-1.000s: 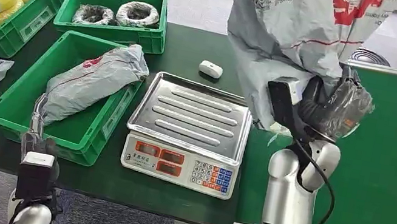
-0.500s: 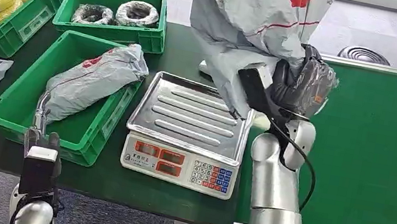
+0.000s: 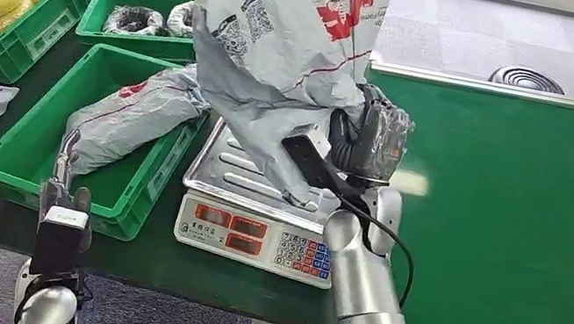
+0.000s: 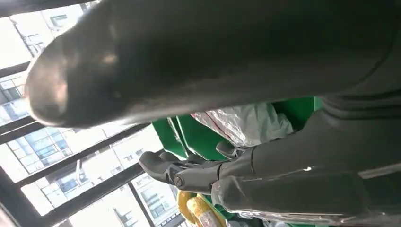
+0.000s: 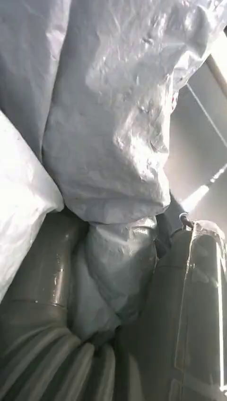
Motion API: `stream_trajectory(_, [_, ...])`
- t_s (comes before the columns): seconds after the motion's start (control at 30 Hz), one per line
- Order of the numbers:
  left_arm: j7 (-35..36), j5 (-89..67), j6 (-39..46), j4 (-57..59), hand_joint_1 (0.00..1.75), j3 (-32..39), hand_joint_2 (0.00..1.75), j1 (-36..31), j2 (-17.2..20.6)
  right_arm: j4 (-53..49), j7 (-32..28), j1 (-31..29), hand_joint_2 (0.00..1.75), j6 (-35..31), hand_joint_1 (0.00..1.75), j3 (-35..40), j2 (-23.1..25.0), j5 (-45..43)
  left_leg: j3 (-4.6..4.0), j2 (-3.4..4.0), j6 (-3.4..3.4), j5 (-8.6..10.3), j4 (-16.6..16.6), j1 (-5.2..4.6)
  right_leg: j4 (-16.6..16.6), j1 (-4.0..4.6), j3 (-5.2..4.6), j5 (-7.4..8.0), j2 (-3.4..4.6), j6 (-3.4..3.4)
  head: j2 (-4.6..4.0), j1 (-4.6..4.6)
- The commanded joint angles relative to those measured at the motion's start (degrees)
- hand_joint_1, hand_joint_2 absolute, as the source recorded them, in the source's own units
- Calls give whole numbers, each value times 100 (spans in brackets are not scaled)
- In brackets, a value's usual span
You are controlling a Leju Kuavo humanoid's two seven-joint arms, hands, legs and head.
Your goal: Moved the parcel from conveyor to table for the left to box.
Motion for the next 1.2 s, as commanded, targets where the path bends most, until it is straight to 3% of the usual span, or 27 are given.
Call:
stream_trajectory(0.03, [9,-52,-42,297,0,161,0,21,0,699,-14,-165,175,0,113,596,-258,-359,9,12,1,0,-6,-1,-8,1,9,2,-5,1,0,0])
stream_trajectory(0.07, [7,-57,-44,316,0,166,0,42,-4,673,-10,-128,175,0,0,542,-267,-392,13,15,1,3,-12,-3,-13,0,12,4,-11,2,0,0])
stream_trajectory(0.27, [2,-96,-59,315,0,192,0,73,-28,151,-92,72,175,0,0,251,-215,-30,7,9,-1,4,-9,-2,-10,0,8,2,-17,2,0,0])
stream_trajectory(0.53, [29,-144,-42,141,0,278,0,231,-28,-747,-457,504,175,0,0,166,-111,-395,1,5,0,0,-3,-2,-3,-1,0,0,-8,1,0,0])
stream_trajectory(0.8, [33,-151,-10,-37,0,357,0,436,-33,-1703,-287,1062,175,0,0,420,-344,-703,1,4,0,1,-4,1,-8,2,4,0,-16,2,0,0])
stream_trajectory(1.1, [44,-153,25,-208,0,410,0,582,-50,-1992,-278,1397,175,0,0,604,-445,-924,2,7,-1,0,-4,1,-8,2,4,0,-15,2,0,0])
stream_trajectory(1.2, [49,-152,62,-283,0,400,0,673,7,-2209,153,1666,175,17,0,914,-681,-1262,7,3,0,-1,-7,2,-13,3,10,-2,-16,2,0,0])
